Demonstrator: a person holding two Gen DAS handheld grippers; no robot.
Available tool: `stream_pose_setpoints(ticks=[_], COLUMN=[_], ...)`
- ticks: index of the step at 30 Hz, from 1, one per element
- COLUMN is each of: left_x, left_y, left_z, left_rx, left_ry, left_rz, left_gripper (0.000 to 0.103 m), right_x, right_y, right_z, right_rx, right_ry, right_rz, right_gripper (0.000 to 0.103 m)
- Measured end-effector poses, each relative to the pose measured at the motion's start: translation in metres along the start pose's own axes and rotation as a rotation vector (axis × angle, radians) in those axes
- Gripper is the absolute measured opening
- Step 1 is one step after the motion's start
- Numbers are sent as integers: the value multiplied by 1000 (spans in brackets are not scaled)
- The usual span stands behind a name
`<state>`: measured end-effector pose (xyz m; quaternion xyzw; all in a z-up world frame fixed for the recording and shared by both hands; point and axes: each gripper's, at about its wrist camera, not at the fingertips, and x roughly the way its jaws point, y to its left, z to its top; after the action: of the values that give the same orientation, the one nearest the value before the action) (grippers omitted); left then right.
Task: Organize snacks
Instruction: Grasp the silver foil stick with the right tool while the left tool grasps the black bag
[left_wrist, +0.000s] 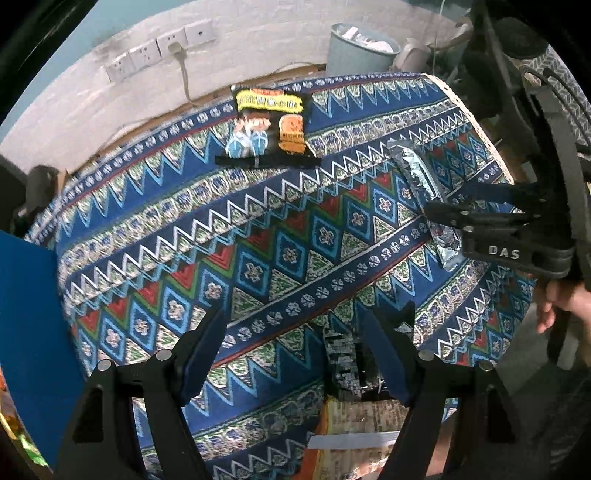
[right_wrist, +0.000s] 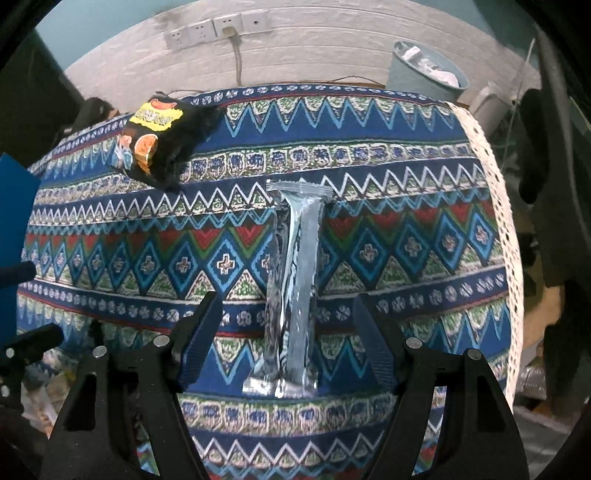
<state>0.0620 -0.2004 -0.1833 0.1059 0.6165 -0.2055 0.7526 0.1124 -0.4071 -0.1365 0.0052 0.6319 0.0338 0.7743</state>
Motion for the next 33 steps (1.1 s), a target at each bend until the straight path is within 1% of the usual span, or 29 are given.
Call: stream_pose_setpoints(ticks=[1,2,5,7,9,11,13,17,21,23,27,31,33], left_x=[2,3,6,7,11,12,15,25,35,42,55,68,70], left_y=[0,-1,-5,-10,-16,-22,-29,-42,-46,-49,-53,-60,-58], left_z=[0,0,-1,-1,1,2,2,2,0,-1,-2,2,1], left_rx=[-7,-10,3,15,19,26,51,106,106,111,137,148,153], left_ry=[9,17,36,52,66,75,87,117,153,178,204,225,226], left_rz=[-12,-22,-31,-52,-63,-66,-65,-41,-52,-58,-47,-57,-58], left_gripper=[78,78,78,78,79,81,81,81,82,86,87,88,88], right_x=[4,7,18,25,30,33,32,22,5,-1,-13,-12,-8], right_y=[0,1,2,2,2,3,3,-3,-11,-15,-18,-20,-21], right_z=[1,2,2,-1,-4,-8,-13,-28,-47,-54,-68,-81,-81], right_rx=[-3,-6,-17,-24,-25,-28,-35,-10,14,20,37,31,35], right_ry=[2,6,31,51,67,76,76,92,98,102,109,126,129], right_rz=[-1,-1,-2,-7,-8,-9,-11,1,2,-2,1,-3,-4], right_gripper=[72,66,54,52,46,32,27,26,26,26,26,26,26])
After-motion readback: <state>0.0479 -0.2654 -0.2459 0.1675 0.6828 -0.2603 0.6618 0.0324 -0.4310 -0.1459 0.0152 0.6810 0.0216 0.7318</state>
